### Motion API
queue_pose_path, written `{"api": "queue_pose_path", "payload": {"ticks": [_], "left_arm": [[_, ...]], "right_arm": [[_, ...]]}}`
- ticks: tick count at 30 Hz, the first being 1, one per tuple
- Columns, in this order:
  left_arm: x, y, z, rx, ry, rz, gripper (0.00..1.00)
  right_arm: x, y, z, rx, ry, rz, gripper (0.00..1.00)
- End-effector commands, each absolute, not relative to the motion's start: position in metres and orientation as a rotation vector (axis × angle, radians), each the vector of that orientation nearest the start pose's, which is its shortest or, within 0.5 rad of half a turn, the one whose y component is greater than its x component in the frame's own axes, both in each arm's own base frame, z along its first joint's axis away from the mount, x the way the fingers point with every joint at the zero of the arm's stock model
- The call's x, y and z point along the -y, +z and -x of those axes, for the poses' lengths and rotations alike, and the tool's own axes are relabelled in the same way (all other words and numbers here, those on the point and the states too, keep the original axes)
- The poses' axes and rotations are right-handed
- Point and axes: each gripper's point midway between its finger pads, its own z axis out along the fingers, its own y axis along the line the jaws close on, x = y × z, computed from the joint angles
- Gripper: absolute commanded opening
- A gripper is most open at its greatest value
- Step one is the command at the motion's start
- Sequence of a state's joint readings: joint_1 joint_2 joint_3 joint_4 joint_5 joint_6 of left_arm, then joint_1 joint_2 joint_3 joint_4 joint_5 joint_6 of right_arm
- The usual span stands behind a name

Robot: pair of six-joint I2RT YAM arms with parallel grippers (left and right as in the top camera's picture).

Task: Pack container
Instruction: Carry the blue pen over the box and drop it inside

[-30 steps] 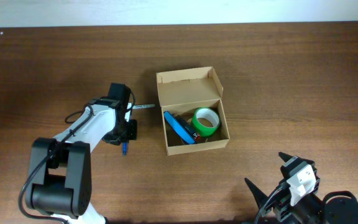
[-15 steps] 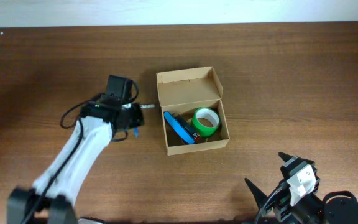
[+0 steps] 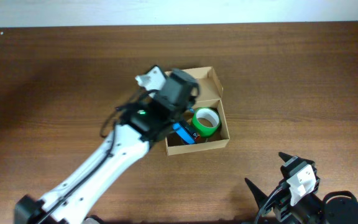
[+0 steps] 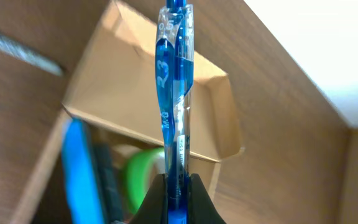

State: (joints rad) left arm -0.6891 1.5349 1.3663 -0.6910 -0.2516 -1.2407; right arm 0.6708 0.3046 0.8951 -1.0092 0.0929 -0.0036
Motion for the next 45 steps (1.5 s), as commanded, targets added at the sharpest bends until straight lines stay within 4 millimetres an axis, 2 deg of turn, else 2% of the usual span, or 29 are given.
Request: {"api": "queue_pose_path", "payload": {"ticks": [1,8,13,21,34,37,41,45], "left_arm": [[0.253,0.207,-0.356,-2.221,-0.643,1.133,0.02],[0.277,0.159,-0.344,-2.193,-0.685,1.560,0.02],[0.279,0.136,-0.338,-2.227,-0.625,1.637,0.02],[0.286,0.106,-0.330,-2.317,-0.552,1.665,0.02],[0.284,0.084,-0.323,-2.363,-0.463,1.682,0.03],[0.286,0.081,-0.321,-2.381,-0.460,1.688,0.16],[0.286,0.081,-0.321,-2.381,-0.461,1.688,0.22],[0.286,0.081,-0.321,-2.381,-0.461,1.688,0.23]], "right_arm": [[-0.086,0.280,-0.138,-1.909,0.328,0.587,0.99],[-0.086,0.280,-0.138,-1.909,0.328,0.587,0.99],[-0.086,0.280,-0.138,-1.909,0.328,0.587,0.99],[-0.086,0.280,-0.138,-1.909,0.328,0.587,0.99],[-0.086,0.280,-0.138,-1.909,0.328,0.587,0.99],[-0.086,0.280,-0.138,-1.909,0.328,0.587,0.99],[-0.086,0.280,-0.138,-1.909,0.328,0.587,0.99],[-0.086,0.280,-0.138,-1.909,0.328,0.587,0.99]]}}
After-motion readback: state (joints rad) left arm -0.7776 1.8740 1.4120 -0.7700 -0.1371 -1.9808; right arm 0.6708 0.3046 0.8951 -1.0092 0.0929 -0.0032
